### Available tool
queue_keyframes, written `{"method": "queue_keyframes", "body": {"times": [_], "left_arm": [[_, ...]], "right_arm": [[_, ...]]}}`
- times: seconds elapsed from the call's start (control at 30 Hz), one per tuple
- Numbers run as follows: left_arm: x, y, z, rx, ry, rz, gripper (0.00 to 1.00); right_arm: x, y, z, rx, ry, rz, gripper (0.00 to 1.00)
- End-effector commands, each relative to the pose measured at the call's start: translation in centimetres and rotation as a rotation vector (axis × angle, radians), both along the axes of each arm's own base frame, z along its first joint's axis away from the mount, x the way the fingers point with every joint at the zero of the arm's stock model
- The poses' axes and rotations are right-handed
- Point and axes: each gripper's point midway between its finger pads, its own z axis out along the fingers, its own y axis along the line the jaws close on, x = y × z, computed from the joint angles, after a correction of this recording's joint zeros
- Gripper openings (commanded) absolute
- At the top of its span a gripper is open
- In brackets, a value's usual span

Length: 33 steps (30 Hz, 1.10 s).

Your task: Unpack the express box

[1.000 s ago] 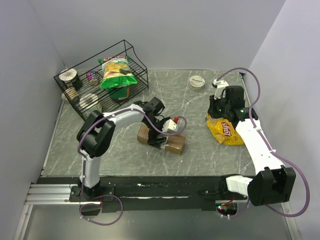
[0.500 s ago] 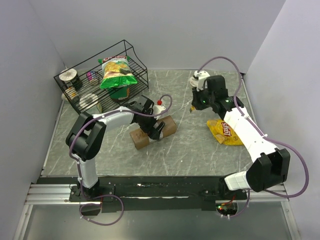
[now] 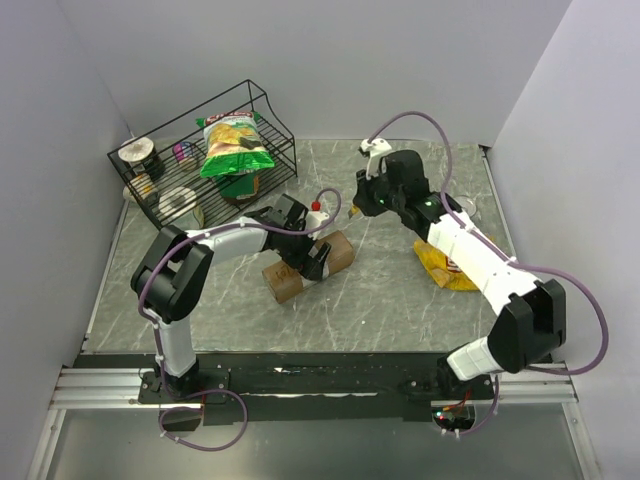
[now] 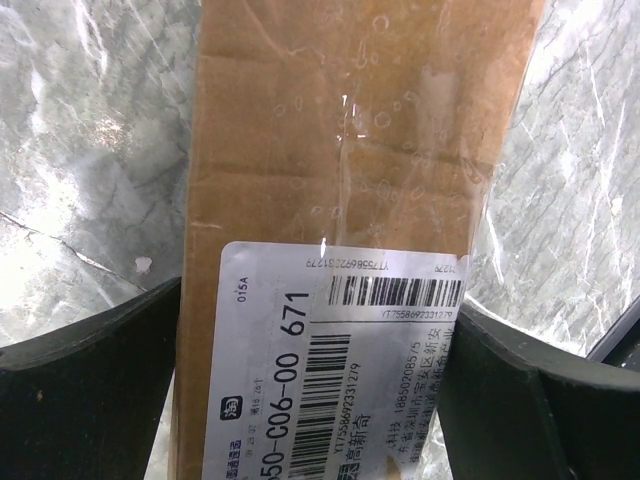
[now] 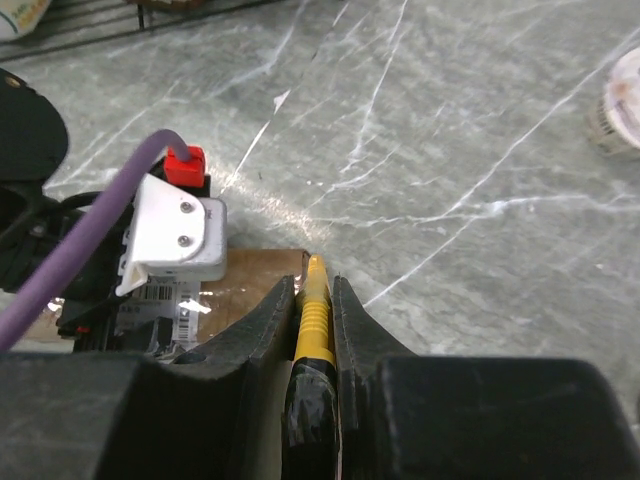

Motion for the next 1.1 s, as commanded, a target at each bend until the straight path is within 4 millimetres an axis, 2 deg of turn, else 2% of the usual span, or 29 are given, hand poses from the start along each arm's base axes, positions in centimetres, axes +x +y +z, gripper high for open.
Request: {"method": "queue_keyframes", "body": {"times": [0.0, 0.33, 1.07], "left_arm": [[-1.7, 1.2, -2.0, 0.042, 0.084, 0.041, 0.97], [-2.2, 1.1, -2.5, 0.028, 0.101, 0.028, 0.98], [-2.3, 0.7, -2.9, 0.011, 0.145, 0.025, 0.92]], "right_arm": [[0.2, 1.9, -0.6, 0.033, 0.003, 0.045, 0.00], [0.1, 3.2, -3.4, -0.001, 0.046, 0.066, 0.00], [1.7, 3.3, -4.8, -0.092, 0.008, 0.012, 0.00]]}}
